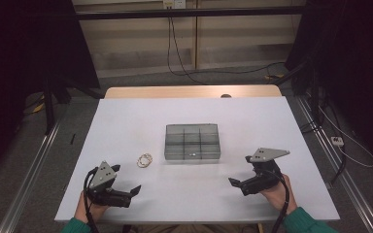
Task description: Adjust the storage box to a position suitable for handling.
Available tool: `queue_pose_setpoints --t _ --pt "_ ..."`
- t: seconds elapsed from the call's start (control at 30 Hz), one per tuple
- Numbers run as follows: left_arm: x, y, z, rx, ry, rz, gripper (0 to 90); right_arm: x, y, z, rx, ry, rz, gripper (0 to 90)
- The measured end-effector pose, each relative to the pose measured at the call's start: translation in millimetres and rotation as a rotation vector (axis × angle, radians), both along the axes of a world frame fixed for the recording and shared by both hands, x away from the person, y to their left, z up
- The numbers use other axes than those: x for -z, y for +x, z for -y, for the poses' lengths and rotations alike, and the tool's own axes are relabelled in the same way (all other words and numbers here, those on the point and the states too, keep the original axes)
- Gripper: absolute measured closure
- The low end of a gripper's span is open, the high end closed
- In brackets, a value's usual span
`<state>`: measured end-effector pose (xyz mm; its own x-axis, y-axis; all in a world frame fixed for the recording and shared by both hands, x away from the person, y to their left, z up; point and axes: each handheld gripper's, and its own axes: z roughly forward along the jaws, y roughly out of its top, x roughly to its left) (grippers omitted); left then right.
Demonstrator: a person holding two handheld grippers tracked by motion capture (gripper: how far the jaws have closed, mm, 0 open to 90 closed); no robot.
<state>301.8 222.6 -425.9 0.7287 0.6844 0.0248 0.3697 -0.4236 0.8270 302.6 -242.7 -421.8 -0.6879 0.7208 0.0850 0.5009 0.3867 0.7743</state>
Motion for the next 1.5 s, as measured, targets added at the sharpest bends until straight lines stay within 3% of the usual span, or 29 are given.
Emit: queue_pose_setpoints --t 0.67,0.8,1.03,1.33,1.43,1.5 --pt "0.6 -0.9 0.0 0.000 0.008 -0.006 0.1 -7.2 38.6 -13.4 -0.003 0.003 -0.001 0.2" --pt "0.5 -0.7 0.8 0.002 0.013 -0.005 0.1 -9.1 47.4 -11.9 0.019 0.022 0.002 5.8" --pt "1.2 -0.6 0.0 0.000 0.014 -0.005 0.1 -12.7 62.4 -10.5 0.067 0.034 0.022 29.7" --pt "1.5 1.1 2.7 0.007 0.019 -0.006 0.1 -9.0 78.6 -15.1 0.124 0.009 0.018 80.4" --pt "1.8 1.4 2.7 0.004 0.016 -0.007 0.2 -6.7 85.1 -15.9 0.148 0.007 0.005 90.0" --pt "2.0 1.2 3.1 0.001 0.009 -0.007 0.1 -6.2 87.1 -16.3 0.153 0.006 -0.001 90.0"
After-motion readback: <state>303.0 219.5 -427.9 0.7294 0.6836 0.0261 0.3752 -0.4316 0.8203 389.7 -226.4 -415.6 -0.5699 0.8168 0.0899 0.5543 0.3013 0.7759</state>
